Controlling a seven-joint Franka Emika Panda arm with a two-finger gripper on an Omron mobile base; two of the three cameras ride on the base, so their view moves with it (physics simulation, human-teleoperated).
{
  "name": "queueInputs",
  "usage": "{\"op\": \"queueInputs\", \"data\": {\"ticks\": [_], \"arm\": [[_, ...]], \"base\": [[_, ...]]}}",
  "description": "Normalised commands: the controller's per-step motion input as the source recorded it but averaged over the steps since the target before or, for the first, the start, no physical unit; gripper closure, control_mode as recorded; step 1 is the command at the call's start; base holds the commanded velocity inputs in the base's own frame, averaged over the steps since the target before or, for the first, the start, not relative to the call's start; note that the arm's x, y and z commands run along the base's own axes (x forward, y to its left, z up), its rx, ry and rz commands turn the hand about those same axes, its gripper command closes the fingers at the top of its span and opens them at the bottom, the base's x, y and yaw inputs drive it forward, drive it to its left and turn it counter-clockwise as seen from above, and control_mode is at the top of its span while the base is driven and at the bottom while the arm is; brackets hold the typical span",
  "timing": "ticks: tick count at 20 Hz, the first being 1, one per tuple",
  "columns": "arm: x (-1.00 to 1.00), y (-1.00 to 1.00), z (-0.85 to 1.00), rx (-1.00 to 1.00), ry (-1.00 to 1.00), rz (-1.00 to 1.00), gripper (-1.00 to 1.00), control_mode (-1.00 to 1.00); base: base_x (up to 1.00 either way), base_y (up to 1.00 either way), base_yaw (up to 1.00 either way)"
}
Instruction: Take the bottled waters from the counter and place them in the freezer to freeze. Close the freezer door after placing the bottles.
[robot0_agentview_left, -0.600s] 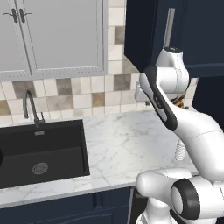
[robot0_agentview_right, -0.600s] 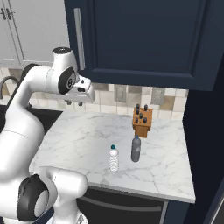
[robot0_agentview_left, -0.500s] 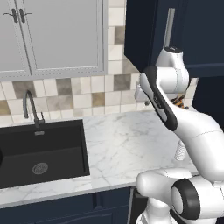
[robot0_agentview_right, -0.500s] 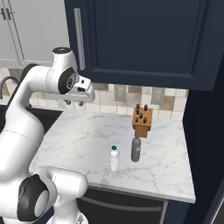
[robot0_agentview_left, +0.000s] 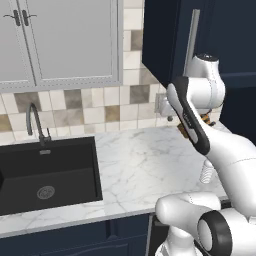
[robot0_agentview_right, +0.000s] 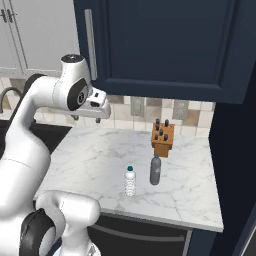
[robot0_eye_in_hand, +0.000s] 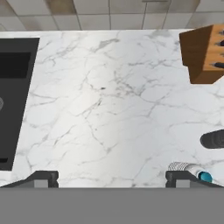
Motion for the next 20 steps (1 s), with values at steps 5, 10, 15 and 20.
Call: {"op": "queueInputs", "data": {"ticks": [5, 10, 15, 20], "arm": [[-0.38, -0.58, 0.15, 0.00, -0.16, -0.01, -1.00, -1.00], [-0.18, -0.90, 0.01, 0.02, -0.17, 0.00, -1.00, -1.00], [-0.01, -1.00, -0.09, 0.14, -0.01, 0.00, -1.00, -1.00], [0.00, -0.92, -0.02, 0.07, 0.00, 0.00, -1.00, -1.00]], "base": [[0.00, 0.00, 0.00], [0.00, 0.00, 0.00], [0.00, 0.00, 0.00], [0.00, 0.00, 0.00]]}}
